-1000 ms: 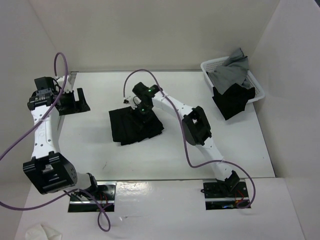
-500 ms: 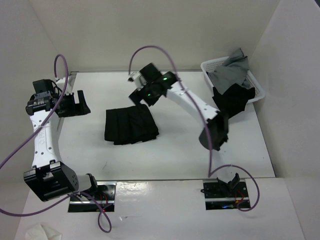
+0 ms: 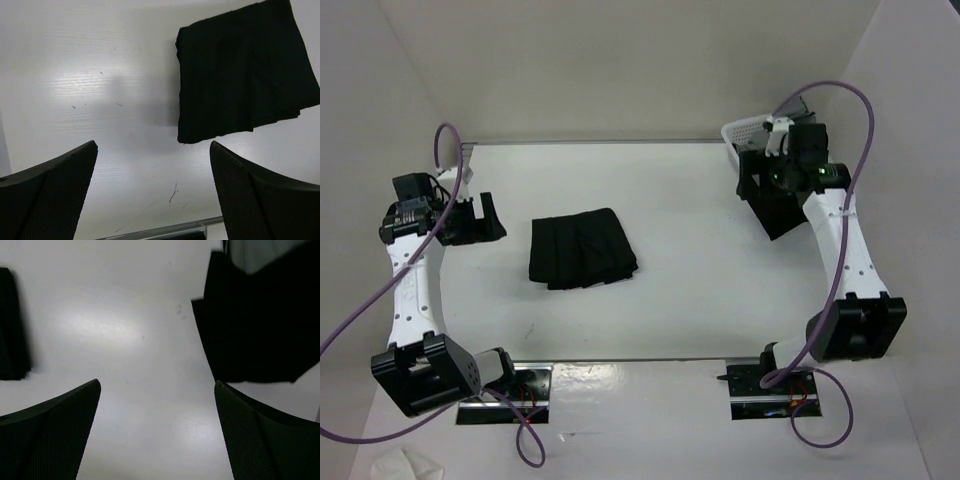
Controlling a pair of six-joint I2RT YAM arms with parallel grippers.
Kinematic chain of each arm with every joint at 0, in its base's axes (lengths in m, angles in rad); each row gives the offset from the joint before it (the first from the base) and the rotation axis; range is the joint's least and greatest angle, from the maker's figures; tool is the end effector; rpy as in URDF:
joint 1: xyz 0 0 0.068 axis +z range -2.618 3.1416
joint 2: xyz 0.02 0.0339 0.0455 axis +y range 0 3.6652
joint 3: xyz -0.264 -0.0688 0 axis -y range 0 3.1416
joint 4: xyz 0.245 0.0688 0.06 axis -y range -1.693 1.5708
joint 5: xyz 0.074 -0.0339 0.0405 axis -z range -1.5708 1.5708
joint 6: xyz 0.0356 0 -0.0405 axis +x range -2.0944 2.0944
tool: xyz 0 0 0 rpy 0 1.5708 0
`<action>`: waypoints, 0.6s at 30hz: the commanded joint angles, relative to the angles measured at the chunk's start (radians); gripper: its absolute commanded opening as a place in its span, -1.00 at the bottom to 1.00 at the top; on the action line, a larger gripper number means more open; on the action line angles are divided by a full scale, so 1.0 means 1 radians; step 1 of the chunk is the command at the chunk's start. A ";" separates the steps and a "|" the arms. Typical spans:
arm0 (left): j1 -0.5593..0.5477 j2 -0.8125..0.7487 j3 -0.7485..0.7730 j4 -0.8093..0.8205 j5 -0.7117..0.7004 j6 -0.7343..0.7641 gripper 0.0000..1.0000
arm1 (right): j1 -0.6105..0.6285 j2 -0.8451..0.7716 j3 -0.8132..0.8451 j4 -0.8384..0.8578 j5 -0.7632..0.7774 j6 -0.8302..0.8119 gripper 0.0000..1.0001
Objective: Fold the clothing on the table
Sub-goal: Fold the skirt
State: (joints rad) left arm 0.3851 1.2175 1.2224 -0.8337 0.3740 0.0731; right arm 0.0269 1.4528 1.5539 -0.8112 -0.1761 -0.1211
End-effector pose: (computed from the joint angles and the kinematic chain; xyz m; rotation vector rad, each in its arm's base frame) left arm 0.2326 0.0803 0.3434 -0.1927 2.3298 -0.2236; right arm 0.3090 0.0146 0.3890 -0.2596 2.2573 0.1511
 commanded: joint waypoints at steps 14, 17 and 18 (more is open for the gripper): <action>0.006 -0.084 -0.118 0.110 -0.049 -0.019 1.00 | -0.245 -0.385 -0.440 0.133 0.000 0.081 0.97; 0.006 -0.093 -0.138 0.119 -0.049 -0.019 1.00 | -0.266 -0.413 -0.480 0.142 -0.014 0.072 0.97; 0.006 -0.102 -0.138 0.119 -0.049 -0.019 1.00 | -0.266 -0.425 -0.480 0.155 -0.014 0.063 0.97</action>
State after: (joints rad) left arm 0.3851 1.1450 1.0943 -0.7433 0.3248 0.0704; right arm -0.2241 1.0683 1.0889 -0.7223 -0.1791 -0.0498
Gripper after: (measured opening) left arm 0.999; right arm 0.983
